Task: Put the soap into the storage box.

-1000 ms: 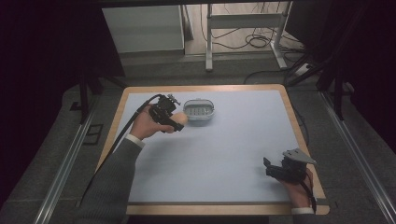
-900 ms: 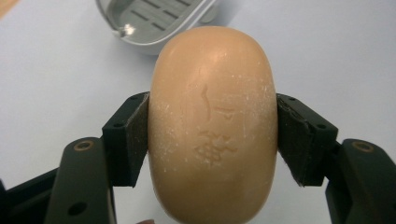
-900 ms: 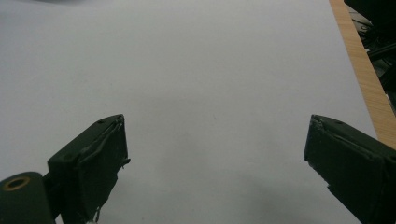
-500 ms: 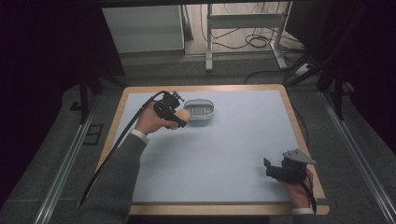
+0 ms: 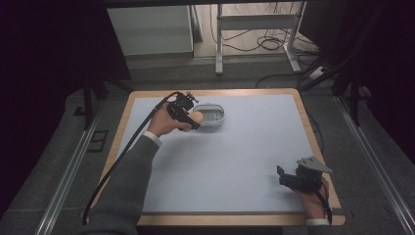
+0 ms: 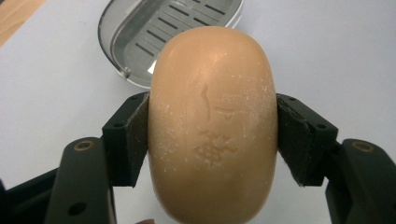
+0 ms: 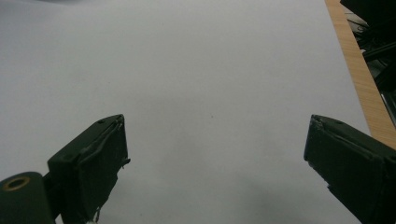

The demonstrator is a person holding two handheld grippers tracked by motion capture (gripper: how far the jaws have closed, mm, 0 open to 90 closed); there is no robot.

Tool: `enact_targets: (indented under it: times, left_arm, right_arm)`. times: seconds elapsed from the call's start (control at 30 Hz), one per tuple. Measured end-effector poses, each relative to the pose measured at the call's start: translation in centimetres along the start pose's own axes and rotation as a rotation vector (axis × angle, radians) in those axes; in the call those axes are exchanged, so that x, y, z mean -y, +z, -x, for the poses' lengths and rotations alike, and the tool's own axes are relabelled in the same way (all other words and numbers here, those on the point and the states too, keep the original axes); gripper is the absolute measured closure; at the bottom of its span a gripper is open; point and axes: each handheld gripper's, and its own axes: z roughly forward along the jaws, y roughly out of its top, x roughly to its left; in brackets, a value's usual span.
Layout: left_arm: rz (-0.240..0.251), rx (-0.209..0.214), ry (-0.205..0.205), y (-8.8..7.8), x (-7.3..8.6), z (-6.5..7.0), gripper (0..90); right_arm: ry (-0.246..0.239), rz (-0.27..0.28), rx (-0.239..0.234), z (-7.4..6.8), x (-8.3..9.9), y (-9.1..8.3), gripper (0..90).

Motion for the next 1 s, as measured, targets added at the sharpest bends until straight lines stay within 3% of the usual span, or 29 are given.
enact_targets:
  times: [0.43, 1.0]
  left_arm:
    - [-0.011, 0.011, -0.005, 1.1, -1.4, -0.5, 32.7]
    - [-0.019, 0.015, -0.013, 2.1, -1.7, -1.6, 32.7]
  right_arm:
    - [-0.002, 0.002, -0.001, -0.1, -0.1, 0.1, 6.0]
    - [-0.004, -0.003, 0.001, -0.1, 0.0, 0.2, 6.0]
